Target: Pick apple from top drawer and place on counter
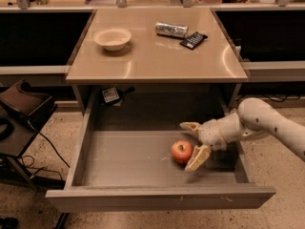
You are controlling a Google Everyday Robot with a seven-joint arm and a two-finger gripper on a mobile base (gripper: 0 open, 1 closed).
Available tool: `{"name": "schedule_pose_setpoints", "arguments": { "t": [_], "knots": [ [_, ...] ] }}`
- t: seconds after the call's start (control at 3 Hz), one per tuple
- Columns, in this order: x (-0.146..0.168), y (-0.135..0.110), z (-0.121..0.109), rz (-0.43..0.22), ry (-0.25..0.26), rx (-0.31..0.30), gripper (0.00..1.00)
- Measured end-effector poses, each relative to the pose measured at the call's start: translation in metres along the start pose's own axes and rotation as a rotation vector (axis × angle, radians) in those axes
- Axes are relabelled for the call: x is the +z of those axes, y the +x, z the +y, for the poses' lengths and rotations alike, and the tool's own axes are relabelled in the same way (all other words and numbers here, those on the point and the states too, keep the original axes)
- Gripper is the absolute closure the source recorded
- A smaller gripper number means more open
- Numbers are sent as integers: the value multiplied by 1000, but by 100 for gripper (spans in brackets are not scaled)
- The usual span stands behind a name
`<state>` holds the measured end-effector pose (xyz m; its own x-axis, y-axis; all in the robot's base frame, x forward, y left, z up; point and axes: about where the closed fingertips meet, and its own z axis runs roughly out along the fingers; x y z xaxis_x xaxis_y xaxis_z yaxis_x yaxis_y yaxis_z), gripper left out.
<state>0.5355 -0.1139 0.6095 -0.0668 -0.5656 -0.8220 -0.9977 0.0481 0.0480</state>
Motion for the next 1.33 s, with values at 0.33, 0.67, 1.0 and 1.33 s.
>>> {"name": "schedule_pose_setpoints", "arguments": {
  "t": [0.33, 0.67, 1.0, 1.33],
  "knots": [
    [0, 0, 0, 0, -1, 0, 0],
    [0, 0, 0, 0, -1, 0, 19],
    [1, 0, 0, 0, -1, 0, 43],
    [1, 0, 0, 0, -1, 0, 65]
  ]
}}
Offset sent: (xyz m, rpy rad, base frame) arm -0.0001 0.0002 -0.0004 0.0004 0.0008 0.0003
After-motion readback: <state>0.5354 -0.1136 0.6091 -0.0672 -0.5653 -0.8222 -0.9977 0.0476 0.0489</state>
